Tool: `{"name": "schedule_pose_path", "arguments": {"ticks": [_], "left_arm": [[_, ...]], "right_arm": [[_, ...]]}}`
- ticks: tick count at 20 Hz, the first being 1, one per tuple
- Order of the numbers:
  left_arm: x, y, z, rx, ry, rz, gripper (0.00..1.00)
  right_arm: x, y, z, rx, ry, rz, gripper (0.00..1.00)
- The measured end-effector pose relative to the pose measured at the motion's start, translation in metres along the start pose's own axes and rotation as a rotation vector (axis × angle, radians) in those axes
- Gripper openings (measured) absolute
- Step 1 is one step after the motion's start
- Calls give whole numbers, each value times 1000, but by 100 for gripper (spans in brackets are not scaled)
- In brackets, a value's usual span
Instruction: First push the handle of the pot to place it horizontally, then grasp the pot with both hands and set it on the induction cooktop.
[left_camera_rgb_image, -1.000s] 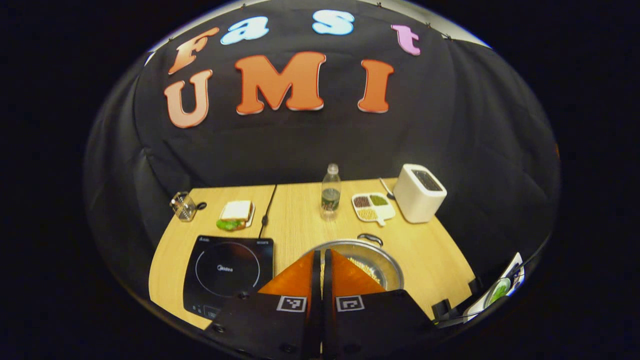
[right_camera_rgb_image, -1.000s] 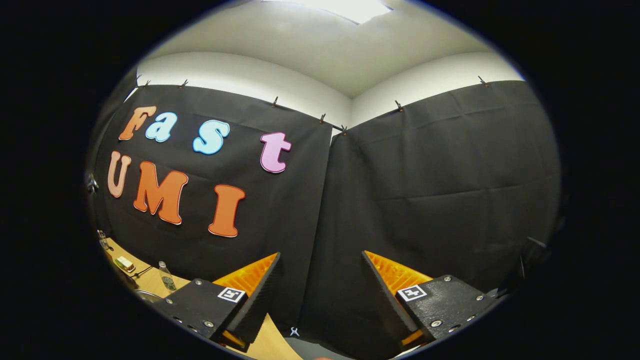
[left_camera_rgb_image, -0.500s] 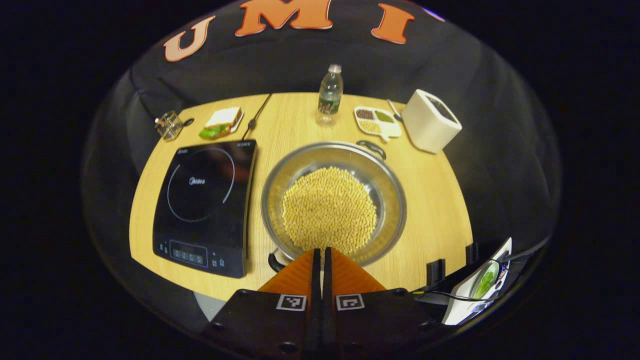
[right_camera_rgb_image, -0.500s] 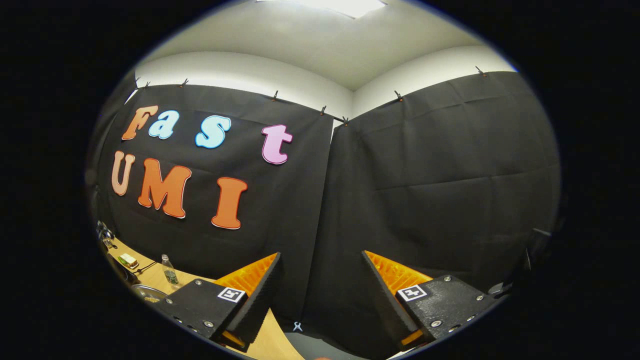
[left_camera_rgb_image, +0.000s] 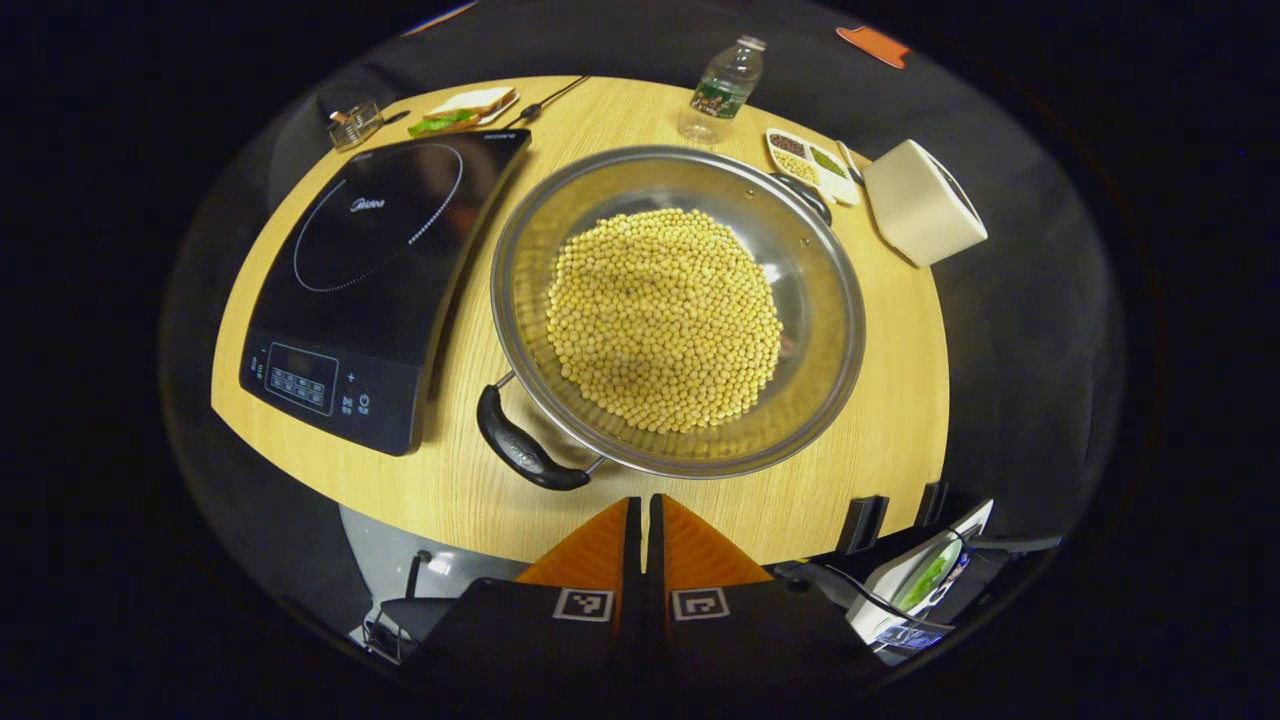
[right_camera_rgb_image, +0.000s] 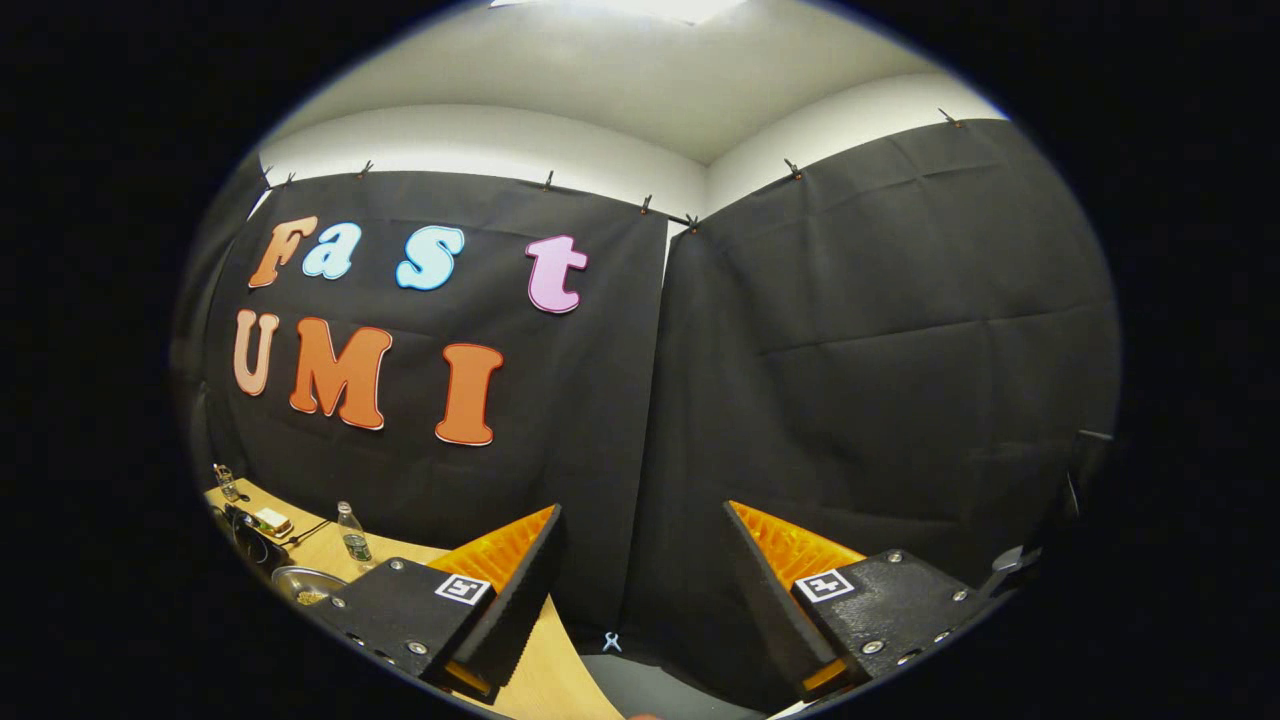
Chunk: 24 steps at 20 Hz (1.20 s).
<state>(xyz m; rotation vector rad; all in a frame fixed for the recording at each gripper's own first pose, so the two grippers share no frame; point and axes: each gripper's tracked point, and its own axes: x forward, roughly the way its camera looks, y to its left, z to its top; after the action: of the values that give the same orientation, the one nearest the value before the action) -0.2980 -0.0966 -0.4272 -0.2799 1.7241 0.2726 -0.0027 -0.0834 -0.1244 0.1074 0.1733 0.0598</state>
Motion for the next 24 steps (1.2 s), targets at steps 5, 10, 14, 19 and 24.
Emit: {"name": "schedule_pose_path", "arguments": {"ticks": [5,10,14,19,24], "left_arm": [[23,9,5,-59,52,13,8],[46,21,-1,-94,133,23,7],[50,31,9,-92,143,42,8],[54,52,23,-85,115,92,8],[54,74,51,-48,52,173,8]], "right_arm": [[-4,-2,-6,2,33,-39,95],[-8,11,4,28,20,-66,95],[-4,23,6,20,27,-76,95],[5,56,3,18,48,-39,95],[13,92,6,4,52,16,95]]}}
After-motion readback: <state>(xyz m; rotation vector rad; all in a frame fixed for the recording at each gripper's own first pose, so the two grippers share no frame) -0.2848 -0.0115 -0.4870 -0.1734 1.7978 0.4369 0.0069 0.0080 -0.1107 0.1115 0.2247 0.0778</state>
